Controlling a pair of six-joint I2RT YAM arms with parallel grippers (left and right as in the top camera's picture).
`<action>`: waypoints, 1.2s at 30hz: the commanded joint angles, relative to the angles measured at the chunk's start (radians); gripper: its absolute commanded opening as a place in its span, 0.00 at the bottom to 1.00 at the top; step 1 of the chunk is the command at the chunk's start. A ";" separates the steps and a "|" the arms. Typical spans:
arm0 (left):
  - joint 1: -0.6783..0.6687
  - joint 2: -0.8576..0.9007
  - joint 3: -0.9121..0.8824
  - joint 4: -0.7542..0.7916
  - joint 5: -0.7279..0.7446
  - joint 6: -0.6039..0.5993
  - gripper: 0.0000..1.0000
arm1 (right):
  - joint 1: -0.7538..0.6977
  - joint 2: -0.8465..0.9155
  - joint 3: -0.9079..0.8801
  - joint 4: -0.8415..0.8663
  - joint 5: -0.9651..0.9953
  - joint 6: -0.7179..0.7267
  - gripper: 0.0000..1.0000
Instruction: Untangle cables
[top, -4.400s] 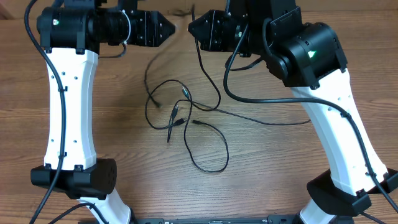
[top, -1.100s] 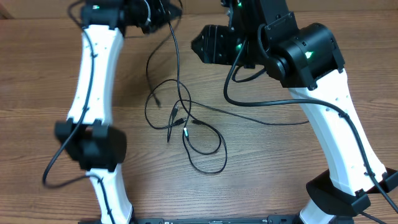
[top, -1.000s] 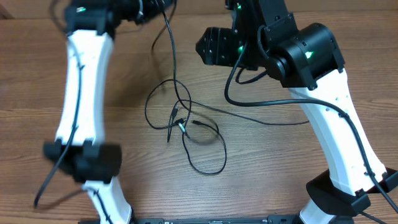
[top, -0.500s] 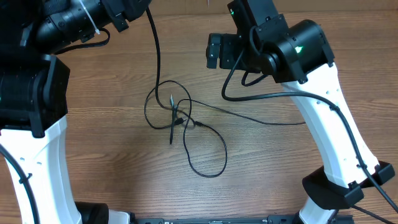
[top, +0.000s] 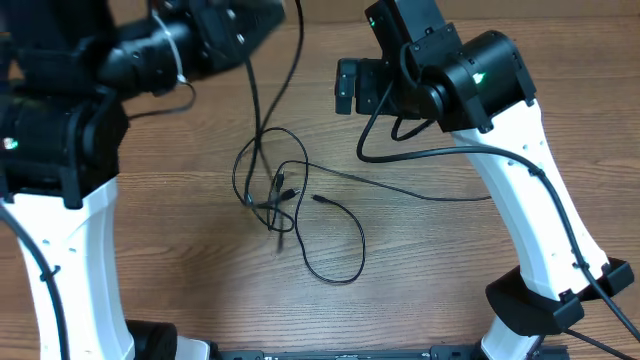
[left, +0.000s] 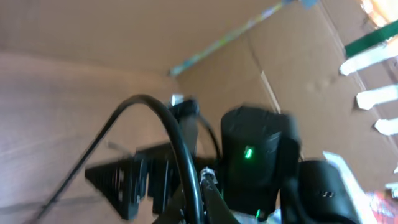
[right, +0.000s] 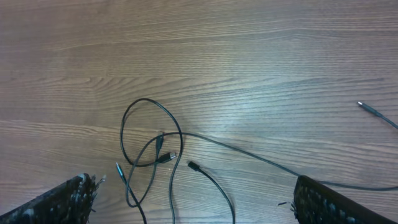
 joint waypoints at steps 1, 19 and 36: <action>-0.069 0.006 -0.001 -0.043 -0.016 0.023 0.04 | -0.043 -0.001 0.011 0.002 0.010 -0.008 1.00; -0.248 0.074 -0.001 0.047 -0.031 -0.055 0.04 | -0.277 -0.001 0.011 -0.068 -0.019 -0.010 1.00; 0.230 0.079 -0.001 0.367 -0.120 -0.116 0.04 | -0.320 -0.001 0.011 -0.115 -0.019 -0.013 1.00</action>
